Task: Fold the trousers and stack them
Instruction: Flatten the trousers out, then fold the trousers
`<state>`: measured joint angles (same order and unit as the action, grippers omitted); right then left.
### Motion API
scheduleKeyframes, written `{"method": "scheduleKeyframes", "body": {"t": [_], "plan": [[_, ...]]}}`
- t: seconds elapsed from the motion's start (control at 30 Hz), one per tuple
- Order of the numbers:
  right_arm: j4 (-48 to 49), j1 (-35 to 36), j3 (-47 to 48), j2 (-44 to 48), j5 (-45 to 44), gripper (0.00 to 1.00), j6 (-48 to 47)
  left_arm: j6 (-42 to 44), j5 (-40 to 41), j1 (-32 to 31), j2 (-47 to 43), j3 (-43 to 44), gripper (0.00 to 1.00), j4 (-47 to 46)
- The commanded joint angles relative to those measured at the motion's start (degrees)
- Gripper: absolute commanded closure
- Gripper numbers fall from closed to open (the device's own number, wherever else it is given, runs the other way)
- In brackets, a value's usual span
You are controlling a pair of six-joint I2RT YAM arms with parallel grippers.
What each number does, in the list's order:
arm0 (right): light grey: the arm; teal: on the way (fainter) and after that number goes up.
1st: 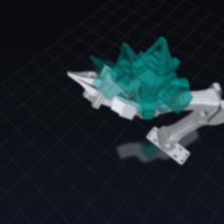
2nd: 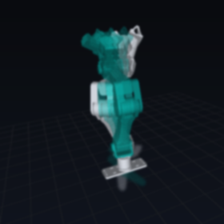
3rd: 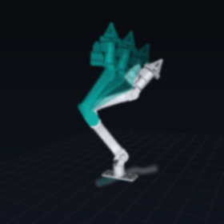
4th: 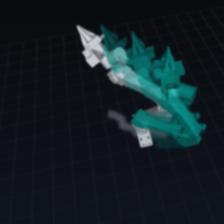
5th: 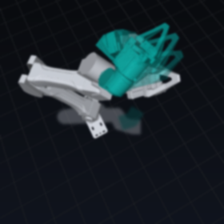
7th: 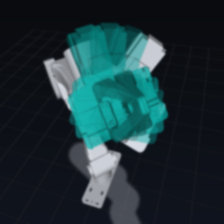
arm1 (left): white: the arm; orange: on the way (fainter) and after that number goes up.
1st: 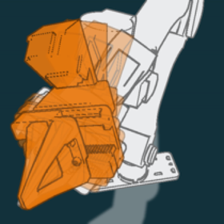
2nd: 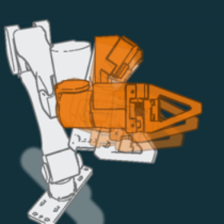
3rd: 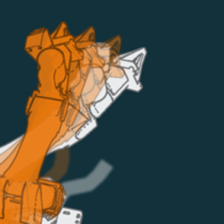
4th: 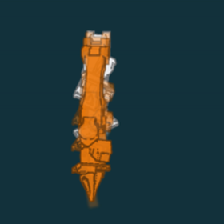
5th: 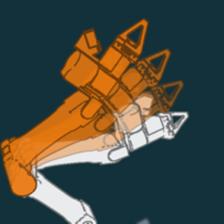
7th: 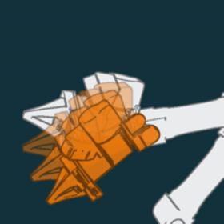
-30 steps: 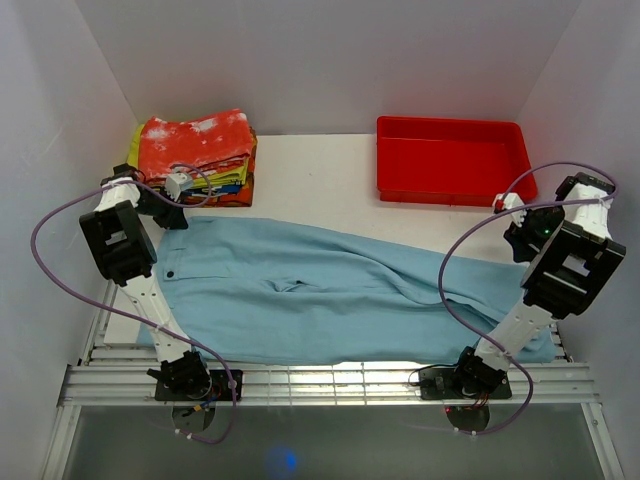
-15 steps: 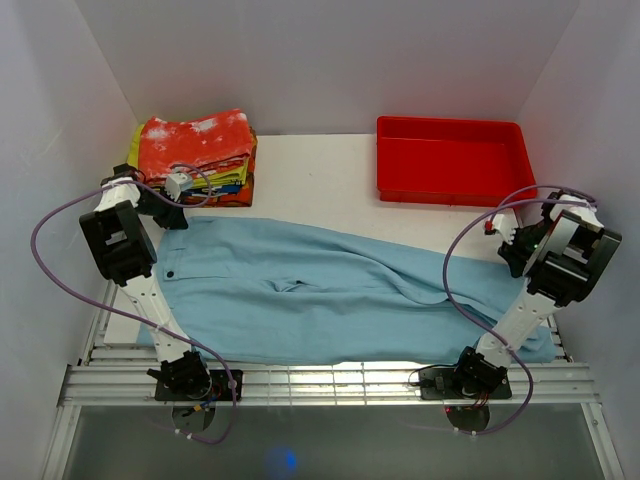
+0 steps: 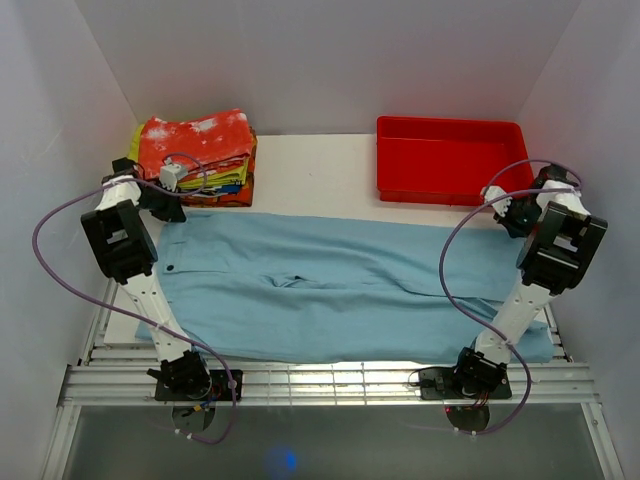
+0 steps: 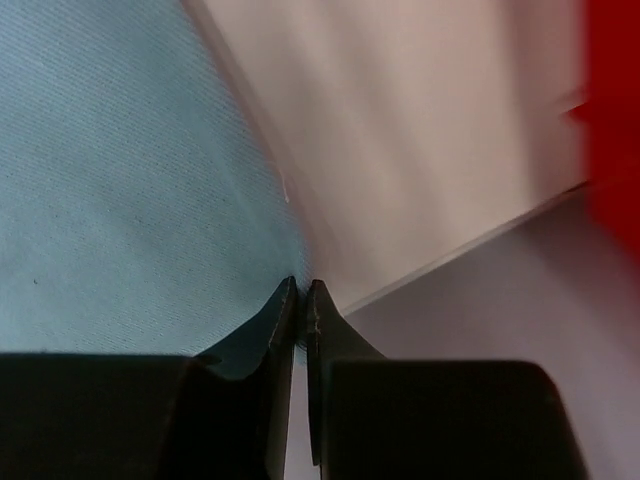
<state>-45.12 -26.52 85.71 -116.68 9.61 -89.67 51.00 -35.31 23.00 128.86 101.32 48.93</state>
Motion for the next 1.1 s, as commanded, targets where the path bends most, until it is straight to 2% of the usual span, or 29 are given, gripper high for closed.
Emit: {"method": "scheduleKeyframes", "body": {"t": [0.0,0.13,0.37,0.57,0.83,0.93,1.07], "plan": [[9.4,2.5,9.3,-2.4,-0.2,0.92,7.1,-7.7,5.4,0.6,-0.4,4.1,1.0,-11.4],[8.9,4.5,15.3,-2.6,1.9,0.92,9.0,-9.5,5.2,0.7,-0.6,5.9,1.0,-12.7],[5.8,4.5,20.8,1.4,5.9,0.92,9.1,-11.9,-0.6,2.3,-6.9,1.5,1.0,-19.7],[2.7,2.8,15.4,9.1,10.0,0.92,6.6,-9.5,-7.7,4.5,-15.3,-7.4,1.0,-24.4],[-0.8,-2.2,4.9,18.8,13.7,0.92,1.6,-0.5,-11.3,8.0,-24.0,-17.2,1.0,-24.7],[-2.6,-5.0,6.1,20.0,17.0,0.92,2.1,-1.4,-14.4,10.8,-28.2,-21.7,1.0,-29.7],[-11.5,-9.3,8.0,22.3,20.6,0.92,-2.1,0.4,-18.6,14.3,-34.7,-27.4,1.0,-31.0]]}}
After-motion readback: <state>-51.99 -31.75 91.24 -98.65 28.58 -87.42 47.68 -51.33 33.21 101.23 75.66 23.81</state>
